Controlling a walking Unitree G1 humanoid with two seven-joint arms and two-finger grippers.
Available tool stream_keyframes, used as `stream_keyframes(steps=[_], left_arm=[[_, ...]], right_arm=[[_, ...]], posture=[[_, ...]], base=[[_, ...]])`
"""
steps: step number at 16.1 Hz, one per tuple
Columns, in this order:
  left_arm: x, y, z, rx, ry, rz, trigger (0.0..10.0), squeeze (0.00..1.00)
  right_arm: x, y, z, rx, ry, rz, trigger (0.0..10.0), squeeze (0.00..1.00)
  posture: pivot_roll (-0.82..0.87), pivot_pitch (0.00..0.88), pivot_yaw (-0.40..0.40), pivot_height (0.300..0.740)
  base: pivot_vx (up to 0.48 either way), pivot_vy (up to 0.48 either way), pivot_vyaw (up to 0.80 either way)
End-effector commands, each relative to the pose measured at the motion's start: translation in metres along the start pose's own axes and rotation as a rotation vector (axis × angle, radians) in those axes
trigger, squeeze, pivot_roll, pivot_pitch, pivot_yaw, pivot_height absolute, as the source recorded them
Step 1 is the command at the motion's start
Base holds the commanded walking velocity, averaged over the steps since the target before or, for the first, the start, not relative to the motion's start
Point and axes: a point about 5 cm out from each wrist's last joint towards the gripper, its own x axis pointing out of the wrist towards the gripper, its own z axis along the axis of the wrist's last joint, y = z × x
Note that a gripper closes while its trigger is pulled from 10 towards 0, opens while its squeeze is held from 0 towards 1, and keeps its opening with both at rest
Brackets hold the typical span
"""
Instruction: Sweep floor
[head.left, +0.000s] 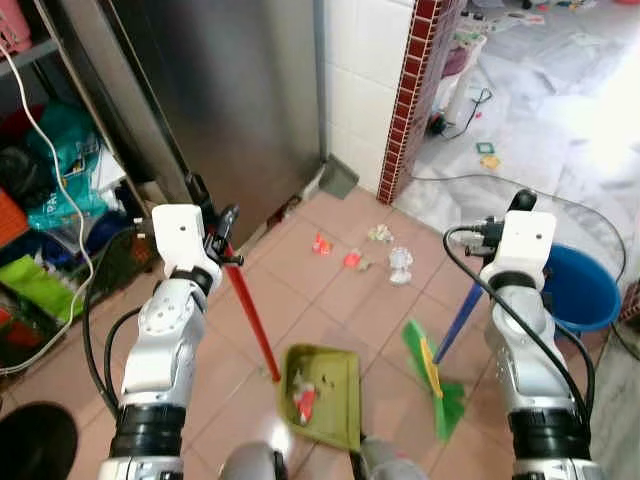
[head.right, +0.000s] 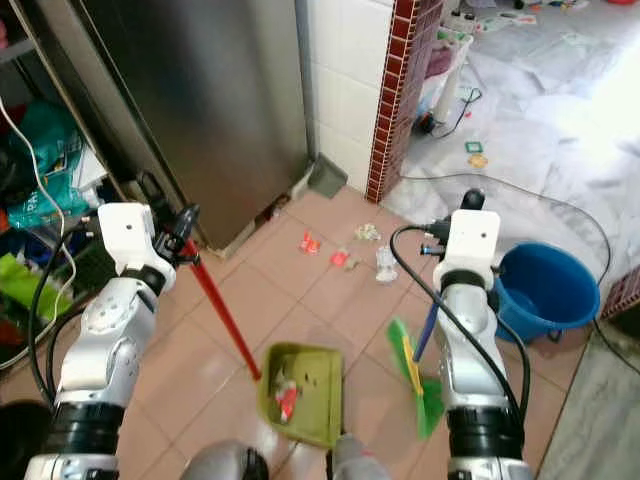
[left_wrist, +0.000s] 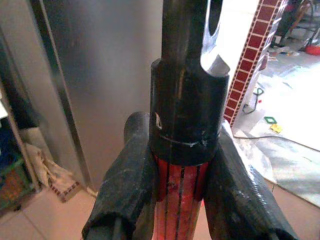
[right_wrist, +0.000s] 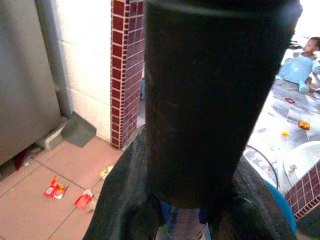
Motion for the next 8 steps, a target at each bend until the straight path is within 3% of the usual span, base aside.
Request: stream_keyframes(steps=[1, 8], left_arm=[[0.0027, -0.0049, 0.0158, -0.001, -0.067, -0.035, 10.0, 0.0], [0.0035, -0.0068, 0.0162, -0.009, -0.07, -0.039, 10.0, 0.0]], right_arm=[[-0.002, -0.0085, -0.0117, -0.049, 0.056, -0.037, 10.0, 0.0], [-0.0002, -0.0084, -0.0114, -0.054, 0.056, -0.031, 10.0, 0.0]], posture=[[-0.07, 0.108, 0.057, 0.74], [-0.07, 0.104, 0.054, 0.74]], base=[[0.266, 0.0, -0.8], [0.313, 0.0, -0.8]])
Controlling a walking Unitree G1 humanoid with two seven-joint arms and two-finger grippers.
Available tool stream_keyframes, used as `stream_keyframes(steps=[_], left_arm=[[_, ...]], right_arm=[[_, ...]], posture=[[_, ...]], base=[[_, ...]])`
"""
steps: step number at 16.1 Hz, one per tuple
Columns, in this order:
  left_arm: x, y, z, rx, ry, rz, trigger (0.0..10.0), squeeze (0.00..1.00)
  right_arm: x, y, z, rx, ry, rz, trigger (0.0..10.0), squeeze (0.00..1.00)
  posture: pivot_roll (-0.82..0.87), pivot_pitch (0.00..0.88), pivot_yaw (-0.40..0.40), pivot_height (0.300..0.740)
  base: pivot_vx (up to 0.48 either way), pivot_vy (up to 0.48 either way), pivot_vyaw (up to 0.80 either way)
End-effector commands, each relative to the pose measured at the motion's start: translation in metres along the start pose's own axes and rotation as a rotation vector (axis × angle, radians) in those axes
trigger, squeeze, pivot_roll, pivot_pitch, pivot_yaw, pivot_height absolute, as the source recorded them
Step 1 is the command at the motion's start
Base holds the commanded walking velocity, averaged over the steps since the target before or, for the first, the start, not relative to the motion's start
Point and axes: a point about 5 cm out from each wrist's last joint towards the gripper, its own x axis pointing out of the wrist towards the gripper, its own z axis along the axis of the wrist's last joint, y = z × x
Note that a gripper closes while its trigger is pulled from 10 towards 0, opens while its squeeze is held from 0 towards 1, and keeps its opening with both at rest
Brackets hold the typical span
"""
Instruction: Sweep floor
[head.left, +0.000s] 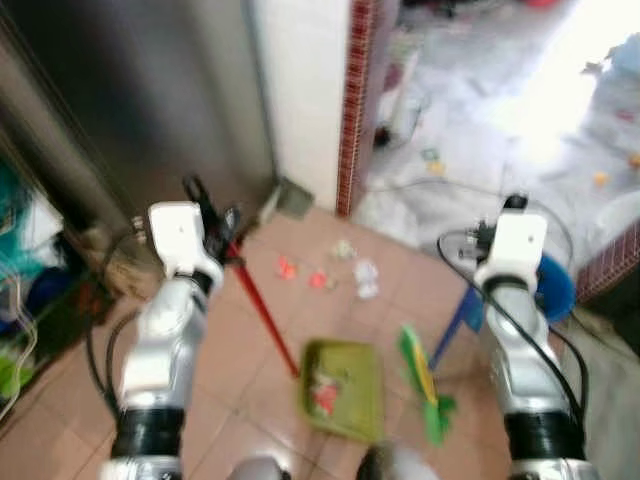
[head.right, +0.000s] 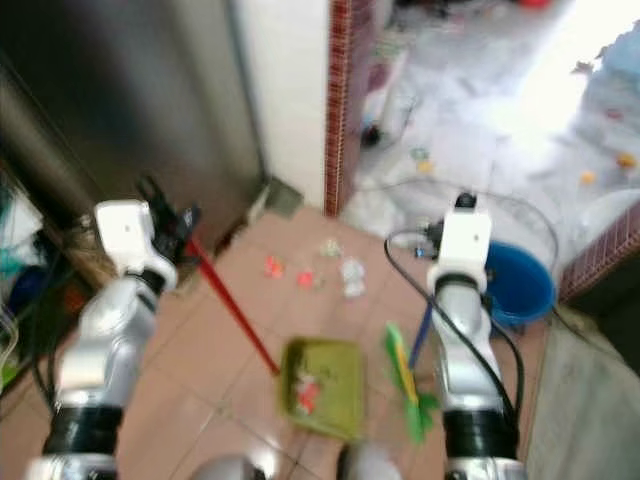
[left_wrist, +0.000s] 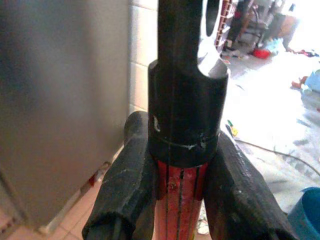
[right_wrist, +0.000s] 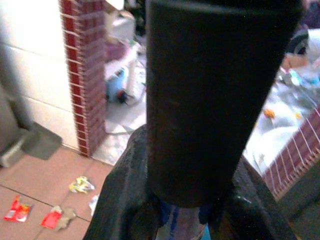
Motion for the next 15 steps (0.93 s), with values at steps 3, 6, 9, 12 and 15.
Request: stream_keyframes(steps=[3, 6, 9, 12, 15], left_arm=[[0.0045, -0.0066, 0.0118, 0.018, -0.042, -0.012, 10.0, 0.0], [0.005, -0.0065, 0.0125, 0.019, -0.046, -0.021, 10.0, 0.0], [0.0052, -0.006, 0.0126, 0.017, -0.046, -0.016, 10.0, 0.0], [0.0056, -0.0051, 0.0115, 0.007, -0.037, -0.004, 10.0, 0.0], [0.0065, -0.005, 0.0117, -0.007, -0.036, -0.003, 10.0, 0.0]], right_arm=[[-0.0014, -0.0147, -0.0135, -0.059, 0.063, -0.051, 10.0, 0.0], [-0.001, -0.0139, -0.0143, -0.058, 0.066, -0.048, 10.0, 0.0], [-0.0007, -0.0133, -0.0147, -0.06, 0.067, -0.045, 10.0, 0.0], [-0.0003, -0.013, -0.0159, -0.063, 0.07, -0.041, 10.0, 0.0], [0.0, -0.0131, -0.0159, -0.061, 0.066, -0.035, 10.0, 0.0]], posture=[[-0.07, 0.1, 0.053, 0.74], [-0.07, 0.096, 0.052, 0.74], [-0.07, 0.094, 0.052, 0.74], [-0.07, 0.091, 0.052, 0.74], [-0.07, 0.094, 0.051, 0.74]], base=[[0.0, 0.0, -0.8], [0.0, 0.0, -0.8], [0.0, 0.0, -0.8], [0.0, 0.0, -0.8], [0.0, 0.385, -0.53]])
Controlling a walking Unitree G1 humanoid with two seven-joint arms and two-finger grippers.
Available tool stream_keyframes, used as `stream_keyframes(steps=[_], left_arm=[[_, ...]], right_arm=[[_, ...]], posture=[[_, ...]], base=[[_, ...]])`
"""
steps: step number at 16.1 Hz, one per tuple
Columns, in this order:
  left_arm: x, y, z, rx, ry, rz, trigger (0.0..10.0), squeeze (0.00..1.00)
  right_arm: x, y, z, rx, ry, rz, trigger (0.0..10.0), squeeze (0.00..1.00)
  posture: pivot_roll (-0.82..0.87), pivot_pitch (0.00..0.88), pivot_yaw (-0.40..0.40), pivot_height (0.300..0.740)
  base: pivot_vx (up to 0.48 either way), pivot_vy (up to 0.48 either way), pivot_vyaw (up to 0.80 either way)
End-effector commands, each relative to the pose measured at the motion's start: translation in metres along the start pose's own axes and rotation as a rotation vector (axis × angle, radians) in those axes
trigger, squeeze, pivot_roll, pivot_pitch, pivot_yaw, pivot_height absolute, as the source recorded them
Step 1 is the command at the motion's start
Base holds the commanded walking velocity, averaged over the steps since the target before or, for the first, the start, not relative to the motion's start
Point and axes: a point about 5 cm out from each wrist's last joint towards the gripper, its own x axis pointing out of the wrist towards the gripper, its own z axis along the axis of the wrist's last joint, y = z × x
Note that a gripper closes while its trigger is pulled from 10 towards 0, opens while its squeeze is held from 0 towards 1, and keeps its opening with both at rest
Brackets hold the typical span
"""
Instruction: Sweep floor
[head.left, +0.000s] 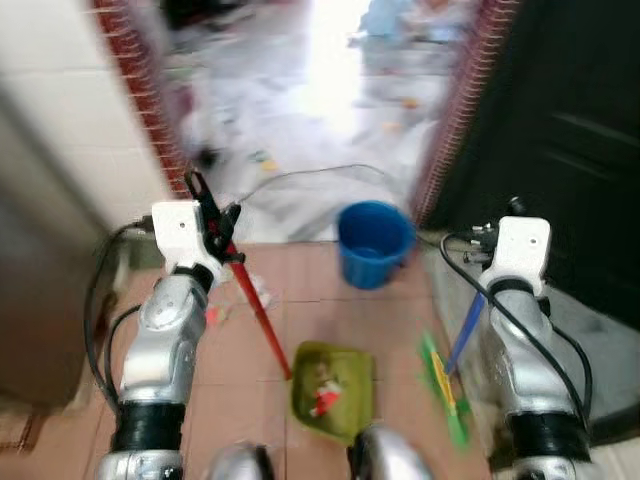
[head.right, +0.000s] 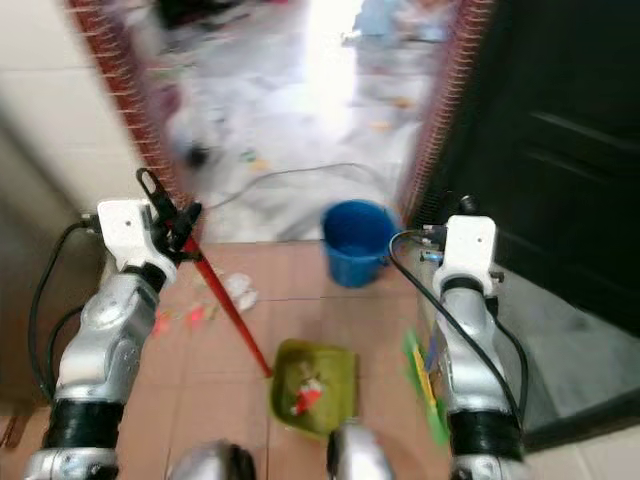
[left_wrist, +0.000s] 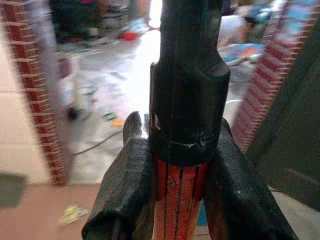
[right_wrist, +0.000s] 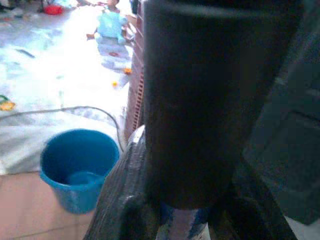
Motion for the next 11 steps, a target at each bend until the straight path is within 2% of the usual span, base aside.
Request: stream_keyframes(steps=[1, 8, 9, 11], left_arm=[[-0.0015, 0.011, 0.0103, 0.009, -0.044, 0.043, 10.0, 0.0], [0.0017, 0.0113, 0.0158, 0.013, -0.062, 0.044, 10.0, 0.0], [0.0007, 0.0116, 0.0146, 0.014, -0.058, 0.049, 10.0, 0.0], [-0.0022, 0.0107, 0.0106, 0.027, -0.047, 0.051, 10.0, 0.0]], right_arm=[[0.0041, 0.0068, 0.0053, -0.012, -0.008, 0.023, 10.0, 0.0], [0.0072, 0.0091, 0.0076, -0.014, -0.015, 0.031, 10.0, 0.0], [0.0074, 0.0087, 0.0076, -0.014, -0.015, 0.029, 10.0, 0.0], [0.0073, 0.008, 0.0047, -0.017, -0.005, 0.021, 10.0, 0.0]], posture=[[-0.07, 0.094, 0.049, 0.74], [-0.07, 0.096, 0.035, 0.74], [-0.07, 0.096, 0.035, 0.74], [-0.07, 0.09, 0.044, 0.74]], base=[[0.0, 0.48, 0.0], [0.0, 0.48, 0.0], [0.0, 0.322, 0.0], [0.0, 0.0, 0.0]])
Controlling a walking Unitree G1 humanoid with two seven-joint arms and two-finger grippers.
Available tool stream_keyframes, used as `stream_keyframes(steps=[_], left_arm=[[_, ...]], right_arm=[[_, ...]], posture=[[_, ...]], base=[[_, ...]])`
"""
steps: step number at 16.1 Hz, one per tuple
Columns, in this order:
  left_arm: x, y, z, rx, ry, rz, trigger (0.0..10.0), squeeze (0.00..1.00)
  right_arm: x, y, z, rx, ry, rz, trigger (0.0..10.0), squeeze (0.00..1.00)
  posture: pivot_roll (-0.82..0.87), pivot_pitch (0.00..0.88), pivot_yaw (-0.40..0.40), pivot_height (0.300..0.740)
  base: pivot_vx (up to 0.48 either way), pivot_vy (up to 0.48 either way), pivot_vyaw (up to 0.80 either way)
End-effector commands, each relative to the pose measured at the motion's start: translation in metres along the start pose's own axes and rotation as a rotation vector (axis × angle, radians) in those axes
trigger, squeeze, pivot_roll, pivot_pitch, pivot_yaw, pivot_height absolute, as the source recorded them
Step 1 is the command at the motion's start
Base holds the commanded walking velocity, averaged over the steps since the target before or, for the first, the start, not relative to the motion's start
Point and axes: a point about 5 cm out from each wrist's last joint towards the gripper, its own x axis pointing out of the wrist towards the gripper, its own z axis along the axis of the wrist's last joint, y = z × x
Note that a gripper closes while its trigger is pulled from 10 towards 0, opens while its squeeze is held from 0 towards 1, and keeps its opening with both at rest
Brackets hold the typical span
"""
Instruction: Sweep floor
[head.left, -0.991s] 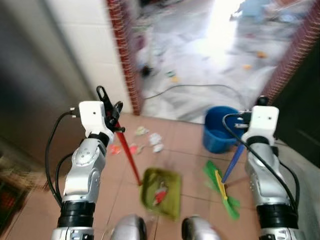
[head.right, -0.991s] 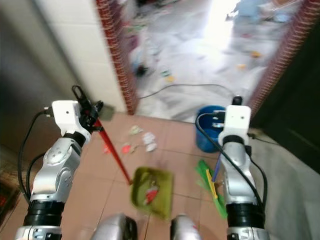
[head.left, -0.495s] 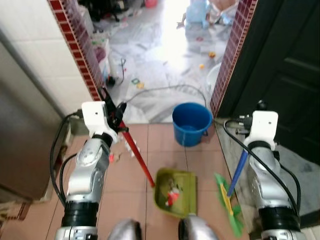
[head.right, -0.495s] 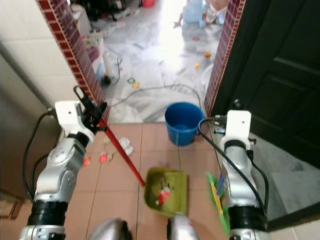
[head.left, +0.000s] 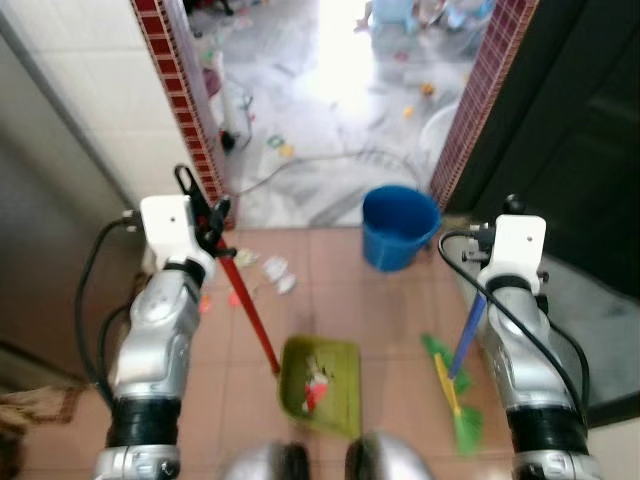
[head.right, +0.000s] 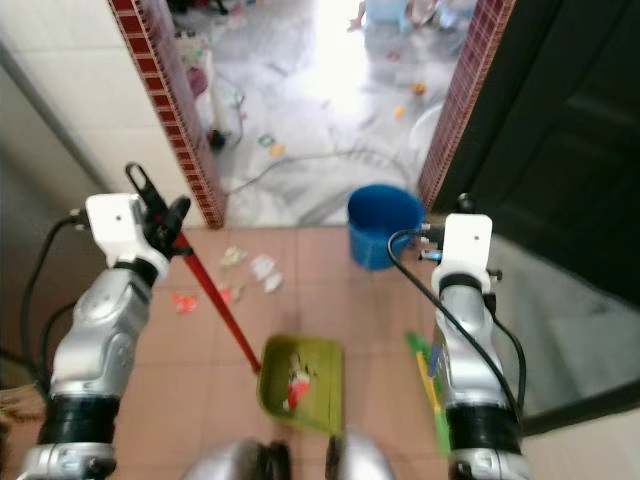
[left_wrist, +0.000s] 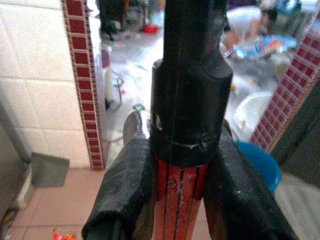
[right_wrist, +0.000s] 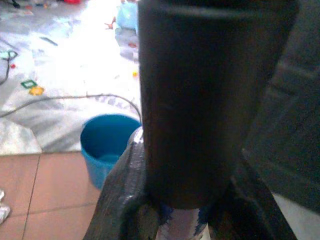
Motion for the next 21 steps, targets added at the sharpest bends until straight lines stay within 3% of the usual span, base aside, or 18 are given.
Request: stream_keyframes(steps=[1, 5, 7, 10, 14, 19, 21], left_arm=[[-0.001, 0.0, 0.008, -0.003, -0.042, -0.002, 10.0, 0.0], [-0.002, 0.001, 0.009, -0.009, -0.054, -0.006, 10.0, 0.0], [-0.002, 0.002, 0.01, 0.041, -0.067, 0.001, 10.0, 0.0], [-0.002, 0.002, 0.013, 0.014, -0.07, -0.009, 10.0, 0.0], [-0.004, 0.015, 0.021, 0.02, -0.105, 0.078, 10.0, 0.0], [0.0, 0.034, 0.054, -0.049, -0.212, 0.197, 10.0, 0.0], [0.002, 0.036, 0.08, -0.061, -0.298, 0.227, 10.0, 0.0]], right_arm=[[0.0, 0.0, -0.003, -0.002, 0.016, -0.007, 10.0, 0.0], [0.0, 0.001, -0.003, -0.003, 0.018, -0.009, 10.0, 0.0], [0.001, 0.001, -0.003, -0.001, 0.017, -0.007, 10.0, 0.0], [0.001, 0.002, -0.003, 0.001, 0.015, -0.007, 10.0, 0.0], [0.0, 0.001, -0.007, 0.005, 0.023, -0.006, 10.0, 0.0], [0.001, 0.002, -0.008, -0.003, 0.021, 0.001, 10.0, 0.0], [0.002, 0.001, -0.008, -0.008, 0.023, 0.005, 10.0, 0.0]], posture=[[-0.07, 0.089, 0.046, 0.74], [-0.07, 0.09, 0.048, 0.74], [-0.06, 0.093, 0.048, 0.74], [-0.07, 0.092, 0.048, 0.74], [-0.06, 0.09, 0.047, 0.74], [-0.06, 0.096, 0.045, 0.74], [-0.06, 0.096, 0.04, 0.74]], base=[[0.0, 0.0, -0.55], [0.0, 0.0, -0.8], [0.0, 0.0, -0.8], [0.0, 0.0, -0.8], [0.0, 0.0, -0.34], [0.0, 0.0, 0.0], [0.0, 0.0, 0.0]])
